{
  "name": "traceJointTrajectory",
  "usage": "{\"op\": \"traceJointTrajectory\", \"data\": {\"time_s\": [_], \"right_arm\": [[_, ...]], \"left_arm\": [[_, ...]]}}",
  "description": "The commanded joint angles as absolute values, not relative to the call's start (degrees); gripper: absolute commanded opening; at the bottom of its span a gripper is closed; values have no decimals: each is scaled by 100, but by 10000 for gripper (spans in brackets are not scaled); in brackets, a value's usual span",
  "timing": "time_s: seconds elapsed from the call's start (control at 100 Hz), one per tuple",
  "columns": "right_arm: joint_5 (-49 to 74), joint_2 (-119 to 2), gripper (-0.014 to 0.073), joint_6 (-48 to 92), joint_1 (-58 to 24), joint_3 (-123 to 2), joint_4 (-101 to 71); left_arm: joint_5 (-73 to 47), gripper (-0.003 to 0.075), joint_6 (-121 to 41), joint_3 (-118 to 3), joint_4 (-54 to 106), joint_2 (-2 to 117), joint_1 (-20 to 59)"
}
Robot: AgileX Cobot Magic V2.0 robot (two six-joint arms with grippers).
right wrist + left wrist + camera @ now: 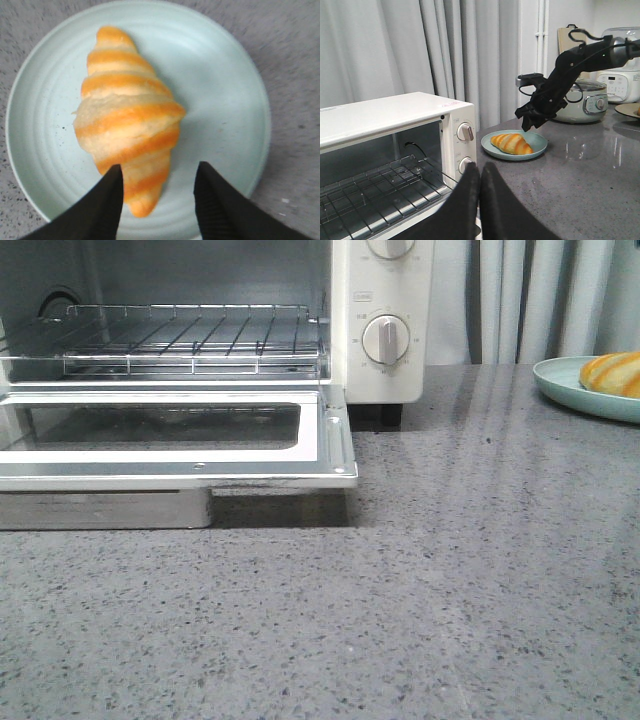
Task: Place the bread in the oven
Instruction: 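Lower the right gripper onto the croissant and grasp it, then lift the croissant with the right gripper and carry it into the oven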
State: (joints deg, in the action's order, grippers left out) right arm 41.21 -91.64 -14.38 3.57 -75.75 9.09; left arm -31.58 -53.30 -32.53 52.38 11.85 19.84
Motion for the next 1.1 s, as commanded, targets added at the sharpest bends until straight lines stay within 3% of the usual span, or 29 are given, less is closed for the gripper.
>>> {"op": "traceJointTrajectory", "data": {"time_s": [0.0, 0.26, 0.33, 0.43, 0.59, 0.82, 1.09], "right_arm": [[3756, -9244, 297, -1400, 392, -7776, 799], [3756, -9861, 281, -1400, 392, -7776, 440], [3775, -9954, 197, -1400, 392, -7776, 293], [3803, -9979, -78, -1400, 392, -7776, 205], [3491, -9637, -69, -1400, 392, -7776, 142], [2003, -8195, -69, -1335, -130, -8201, 130], [1918, -7710, -69, 177, -2872, -9449, 130]], "left_arm": [[-2939, -22, -5272, -3441, 5407, 1264, 1980], [-2961, -22, -5272, -3441, 5455, 1264, 1980], [-2961, -22, -5272, -3441, 5455, 1264, 1980], [-2961, -22, -5272, -3441, 5455, 1264, 1980], [-2961, -22, -5272, -3441, 5455, 1264, 1980], [-2961, -22, -5272, -3441, 5455, 1264, 1980], [-2874, -22, -5272, -3441, 5247, 1264, 1980]]}}
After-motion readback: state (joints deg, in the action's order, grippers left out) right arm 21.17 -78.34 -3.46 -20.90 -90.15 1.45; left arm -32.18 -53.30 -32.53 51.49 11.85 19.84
